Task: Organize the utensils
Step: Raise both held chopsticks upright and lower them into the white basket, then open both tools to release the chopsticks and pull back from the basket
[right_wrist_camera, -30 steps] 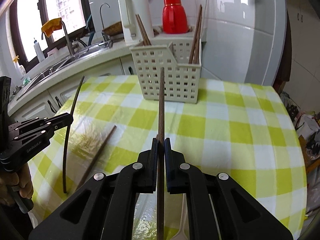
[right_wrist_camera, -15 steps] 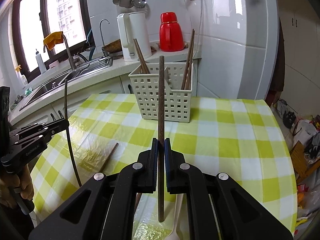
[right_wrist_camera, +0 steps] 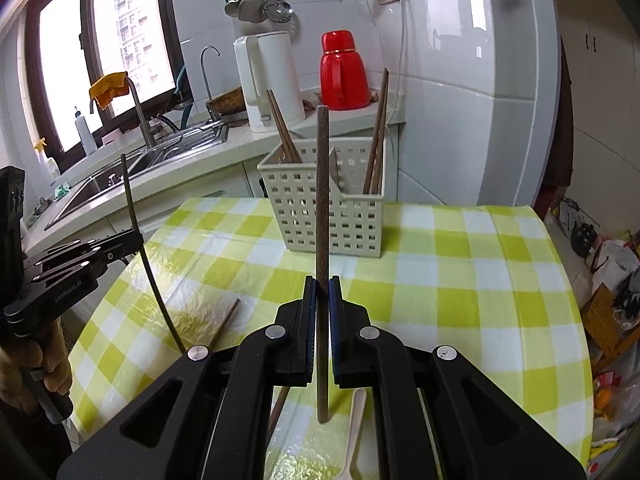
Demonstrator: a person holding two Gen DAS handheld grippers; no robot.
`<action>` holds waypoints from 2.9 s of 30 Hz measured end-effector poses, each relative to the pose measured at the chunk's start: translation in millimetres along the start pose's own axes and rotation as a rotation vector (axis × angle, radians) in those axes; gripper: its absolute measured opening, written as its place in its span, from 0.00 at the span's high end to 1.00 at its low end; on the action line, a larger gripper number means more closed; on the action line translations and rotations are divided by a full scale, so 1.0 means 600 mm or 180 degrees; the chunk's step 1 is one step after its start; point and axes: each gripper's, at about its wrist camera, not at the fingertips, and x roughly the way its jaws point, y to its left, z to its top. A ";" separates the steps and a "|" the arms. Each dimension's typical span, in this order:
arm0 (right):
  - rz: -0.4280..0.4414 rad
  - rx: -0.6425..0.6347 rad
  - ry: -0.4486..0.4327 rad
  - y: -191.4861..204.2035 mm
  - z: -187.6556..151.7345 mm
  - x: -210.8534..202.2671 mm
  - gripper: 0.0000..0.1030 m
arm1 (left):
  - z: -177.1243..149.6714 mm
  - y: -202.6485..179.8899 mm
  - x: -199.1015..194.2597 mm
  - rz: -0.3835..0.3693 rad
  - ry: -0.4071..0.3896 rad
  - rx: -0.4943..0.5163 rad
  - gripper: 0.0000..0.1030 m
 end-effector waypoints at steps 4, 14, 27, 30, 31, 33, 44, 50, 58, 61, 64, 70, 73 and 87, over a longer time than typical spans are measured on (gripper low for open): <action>-0.0004 -0.0051 -0.0068 -0.003 0.037 -0.003 0.94 | 0.042 -0.005 -0.011 -0.0005 -0.0120 0.0062 0.94; -0.0102 -0.0122 -0.0285 -0.026 0.162 -0.001 0.94 | 0.192 -0.042 -0.018 -0.0165 -0.0417 0.0233 0.94; -0.0223 -0.0124 -0.0531 -0.052 0.302 0.035 0.94 | 0.350 -0.081 0.033 -0.0286 -0.0649 0.0240 0.94; -0.0211 -0.0105 -0.0511 -0.056 0.318 0.062 0.94 | 0.363 -0.080 0.058 -0.0284 -0.0626 0.0233 0.94; -0.0206 -0.0100 -0.0503 -0.057 0.319 0.069 0.94 | 0.366 -0.081 0.070 -0.0284 -0.0616 0.0227 0.94; -0.0194 -0.0078 -0.0465 -0.058 0.320 0.090 0.94 | 0.368 -0.078 0.092 -0.0290 -0.0589 0.0202 0.94; -0.0178 0.0001 -0.0325 -0.070 0.314 0.169 0.94 | 0.339 -0.054 0.179 -0.0226 -0.0457 0.0046 0.94; -0.0151 0.0004 -0.0216 -0.066 0.301 0.200 0.94 | 0.310 -0.045 0.218 -0.0210 -0.0321 -0.0016 0.94; -0.0143 -0.0009 -0.0091 -0.058 0.286 0.227 0.94 | 0.274 -0.035 0.254 -0.0176 -0.0159 -0.0064 0.94; -0.0132 -0.0009 -0.0053 -0.055 0.282 0.235 0.94 | 0.268 -0.036 0.262 -0.0167 -0.0115 -0.0061 0.94; -0.0121 -0.0019 -0.0005 -0.052 0.277 0.242 0.94 | 0.260 -0.036 0.268 -0.0164 -0.0063 -0.0051 0.94; -0.0120 -0.0032 0.0068 -0.050 0.268 0.254 0.94 | 0.250 -0.035 0.280 -0.0143 0.0067 -0.0058 0.94; -0.0118 -0.0045 0.0108 -0.049 0.263 0.259 0.94 | 0.246 -0.033 0.286 -0.0146 0.0135 -0.0057 0.94; -0.0191 -0.0079 0.0070 -0.053 0.265 0.247 0.93 | 0.245 -0.019 0.273 -0.0171 0.0117 -0.0140 0.81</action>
